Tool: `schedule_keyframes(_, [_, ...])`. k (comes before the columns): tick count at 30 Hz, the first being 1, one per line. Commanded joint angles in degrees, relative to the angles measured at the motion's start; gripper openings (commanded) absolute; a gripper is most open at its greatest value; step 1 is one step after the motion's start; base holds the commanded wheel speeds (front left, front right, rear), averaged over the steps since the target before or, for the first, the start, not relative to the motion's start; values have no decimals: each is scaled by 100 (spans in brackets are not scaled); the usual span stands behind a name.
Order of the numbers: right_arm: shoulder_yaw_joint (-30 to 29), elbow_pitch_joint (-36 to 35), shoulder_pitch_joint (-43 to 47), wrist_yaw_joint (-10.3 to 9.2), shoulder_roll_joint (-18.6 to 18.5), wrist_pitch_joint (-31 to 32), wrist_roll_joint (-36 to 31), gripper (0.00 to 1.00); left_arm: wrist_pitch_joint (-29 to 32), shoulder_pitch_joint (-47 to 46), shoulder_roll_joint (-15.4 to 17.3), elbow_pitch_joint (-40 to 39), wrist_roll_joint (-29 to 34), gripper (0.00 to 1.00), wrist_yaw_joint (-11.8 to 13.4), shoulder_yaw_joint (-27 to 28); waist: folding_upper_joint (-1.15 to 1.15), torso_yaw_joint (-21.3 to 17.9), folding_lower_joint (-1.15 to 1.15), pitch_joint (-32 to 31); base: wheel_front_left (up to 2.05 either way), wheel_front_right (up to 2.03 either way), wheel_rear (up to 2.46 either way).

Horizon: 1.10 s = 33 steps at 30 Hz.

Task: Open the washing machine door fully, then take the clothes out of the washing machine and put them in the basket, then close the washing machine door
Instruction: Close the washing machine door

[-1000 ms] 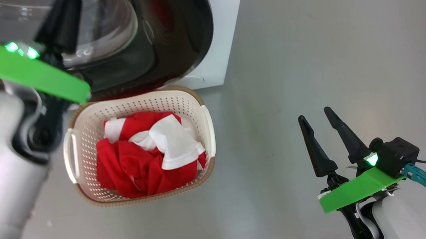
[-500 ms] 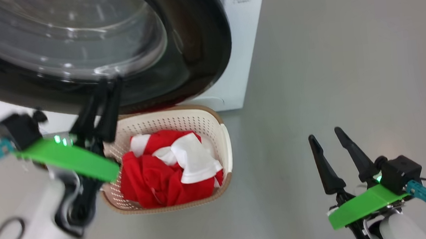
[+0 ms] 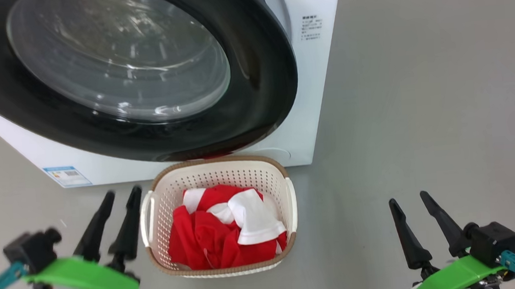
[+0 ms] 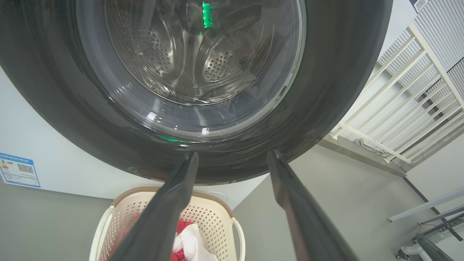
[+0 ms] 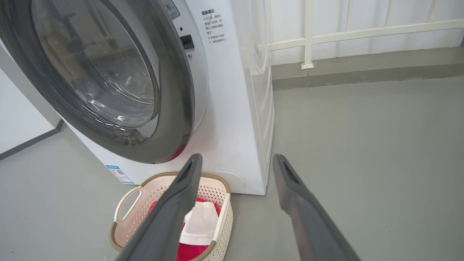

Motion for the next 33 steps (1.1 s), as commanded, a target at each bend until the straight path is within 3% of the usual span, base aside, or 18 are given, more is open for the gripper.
schedule_keyframes(1, [87, -131, 36, 35, -8, -36, -88, 100, -46, 101, 166, -119, 224, 100, -32, 361, 0, 48, 0, -131, 0, 0, 0])
schedule_keyframes(16, [-75, -169, 616, 35, -85, -36, -66, 100, -46, 1571, -220, -225, 1499, 100, -32, 1443, 0, 20, 0, -638, 0, 0, 0])
schedule_keyframes(33, [-195, -288, 1001, 35, -145, -36, -53, 100, -46, 2525, -795, -698, 2840, 100, -32, 2662, 0, 71, 0, -855, 0, 0, 0])
